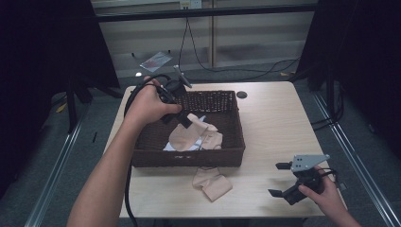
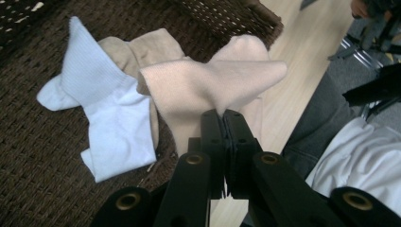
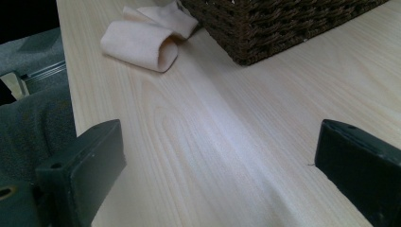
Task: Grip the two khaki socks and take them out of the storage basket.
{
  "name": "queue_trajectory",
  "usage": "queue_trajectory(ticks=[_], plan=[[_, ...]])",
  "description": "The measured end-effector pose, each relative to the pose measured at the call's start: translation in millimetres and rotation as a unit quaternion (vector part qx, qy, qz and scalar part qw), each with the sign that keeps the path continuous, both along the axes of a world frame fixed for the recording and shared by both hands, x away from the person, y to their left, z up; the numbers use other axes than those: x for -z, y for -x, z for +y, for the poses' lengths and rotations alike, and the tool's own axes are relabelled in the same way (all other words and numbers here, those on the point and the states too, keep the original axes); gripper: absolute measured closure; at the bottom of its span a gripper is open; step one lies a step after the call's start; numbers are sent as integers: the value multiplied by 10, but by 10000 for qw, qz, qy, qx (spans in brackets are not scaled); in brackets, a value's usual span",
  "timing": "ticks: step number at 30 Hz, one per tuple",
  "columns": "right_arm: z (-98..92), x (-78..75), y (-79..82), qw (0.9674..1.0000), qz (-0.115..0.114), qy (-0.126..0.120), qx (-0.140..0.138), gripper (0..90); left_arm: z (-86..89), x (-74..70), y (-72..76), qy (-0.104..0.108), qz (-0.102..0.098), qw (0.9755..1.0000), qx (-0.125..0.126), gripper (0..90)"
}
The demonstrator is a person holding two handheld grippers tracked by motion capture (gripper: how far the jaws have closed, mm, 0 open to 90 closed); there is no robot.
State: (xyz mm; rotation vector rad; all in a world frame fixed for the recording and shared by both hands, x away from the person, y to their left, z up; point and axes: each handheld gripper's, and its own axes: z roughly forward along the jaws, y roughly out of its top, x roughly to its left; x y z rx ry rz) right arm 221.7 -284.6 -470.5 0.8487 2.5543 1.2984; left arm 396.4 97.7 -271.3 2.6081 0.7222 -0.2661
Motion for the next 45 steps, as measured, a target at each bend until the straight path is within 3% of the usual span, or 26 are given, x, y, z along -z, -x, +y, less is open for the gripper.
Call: queue_trajectory(ticks=[4, 8, 15, 20, 27, 31, 33, 36, 37, 39, 45], plan=[[-2, -2, 1, 10000, -3, -5, 4, 23, -52, -18, 82, -58, -43, 9998, 176, 884], [-2, -3, 1, 10000, 0, -11, 8, 23, -108, -40, 196, 21, -80, 9988, 489, 884], [8, 1, -4, 10000, 9, -7, -13, 23, -152, -8, 346, 209, -79, 9971, 722, 883], [13, 3, -7, 10000, 19, -8, -21, 23, -189, 59, 429, 247, -60, 9956, 906, 882], [13, 5, -7, 10000, 17, -15, -36, 23, -253, 162, 517, 255, -47, 9951, 954, 880], [11, 3, -8, 10000, 13, 7, -26, 23, -314, 265, 560, 330, 29, 9929, 1146, 860], [14, 8, -2, 10000, 13, 14, -22, 23, -336, 332, 574, 400, 50, 9927, 1138, 774], [4, -2, 3, 10000, 1, -5, -15, 23, -367, 416, 588, 470, 72, 9937, 1013, 526], [1, -3, 3, 10000, 0, 3, -13, 23, -373, 435, 590, 307, 25, 9943, 1022, 486], [2, -1, 1, 10000, -5, 6, -10, 23, -378, 466, 593, 227, -37, 9953, 941, 377], [6, -1, 1, 10000, 16, -3, -8, 23, -337, 555, 603, 155, -227, 9959, 866, 223]])
